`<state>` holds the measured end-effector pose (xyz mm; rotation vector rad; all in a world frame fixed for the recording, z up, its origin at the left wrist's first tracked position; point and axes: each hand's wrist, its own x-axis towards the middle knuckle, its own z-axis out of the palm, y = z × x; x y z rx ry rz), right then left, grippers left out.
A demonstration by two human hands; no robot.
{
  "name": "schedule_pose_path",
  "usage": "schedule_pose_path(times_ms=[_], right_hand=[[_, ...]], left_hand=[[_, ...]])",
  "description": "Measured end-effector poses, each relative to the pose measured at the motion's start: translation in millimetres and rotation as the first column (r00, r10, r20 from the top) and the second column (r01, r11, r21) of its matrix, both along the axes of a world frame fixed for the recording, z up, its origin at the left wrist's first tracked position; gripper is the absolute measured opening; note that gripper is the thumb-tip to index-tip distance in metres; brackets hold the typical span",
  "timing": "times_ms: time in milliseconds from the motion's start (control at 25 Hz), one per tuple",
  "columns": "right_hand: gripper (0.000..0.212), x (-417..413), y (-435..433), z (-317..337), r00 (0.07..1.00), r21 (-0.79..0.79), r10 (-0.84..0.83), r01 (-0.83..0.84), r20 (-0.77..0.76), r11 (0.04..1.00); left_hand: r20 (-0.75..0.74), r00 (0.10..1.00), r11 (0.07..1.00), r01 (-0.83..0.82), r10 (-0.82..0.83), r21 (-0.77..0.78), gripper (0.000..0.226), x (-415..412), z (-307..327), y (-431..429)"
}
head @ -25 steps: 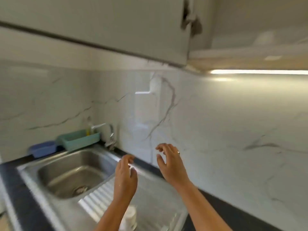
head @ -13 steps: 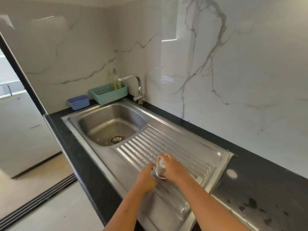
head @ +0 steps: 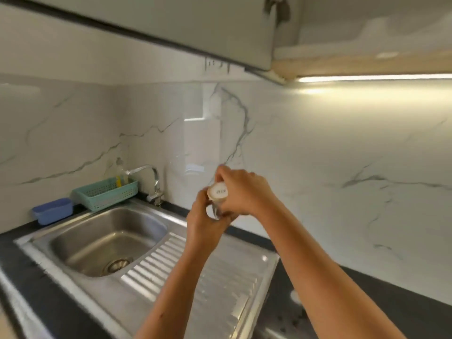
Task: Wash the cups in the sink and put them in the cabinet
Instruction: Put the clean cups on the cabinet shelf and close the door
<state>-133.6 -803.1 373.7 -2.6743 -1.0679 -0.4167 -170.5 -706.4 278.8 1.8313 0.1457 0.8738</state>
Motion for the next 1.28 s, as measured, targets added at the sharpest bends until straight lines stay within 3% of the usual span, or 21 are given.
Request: schedule_pose_path(times_ms=[200, 440, 720, 1000, 1280], right_hand=[[0.057, -49.7, -78.5, 116.1, 0.976, 0.303, 0.03, -0.097, 0.218, 0.948], [0.06, -37.8, -147.7, 218.5, 0.945, 0.554, -0.063, -0.133, 0.32, 0.822], [0.05, 32.3, -212.2, 264.0, 0.938, 0.654, -0.244, 0.026, 0.244, 0.756], [0.032, 77.3, -261.6, 260.8, 0.964, 0.671, -0.266, 0.184, 0.02, 0.718], [0.033, 84.9, -264.0, 257.5, 0.957, 0.603, -0.289, 0.219, 0.02, 0.767]], left_hand=[[0.382, 0.923, 0.996, 0.023, -0.055, 0.087, 0.059, -14.4, 122.5, -56.5], [0.522, 0.824, 0.961, 0.09, -0.22, 0.262, 0.052, 10.7, 259.0, -118.4], [0.358, 0.879, 0.916, 0.182, -0.315, 0.358, 0.054, 85.5, 325.6, -181.0], [0.044, 0.94, 0.806, 0.266, -0.339, 0.528, 0.056, 131.1, 346.0, -219.2], [-0.12, 0.889, 0.759, 0.442, -0.442, 0.478, 0.044, 140.1, 350.5, -209.3]])
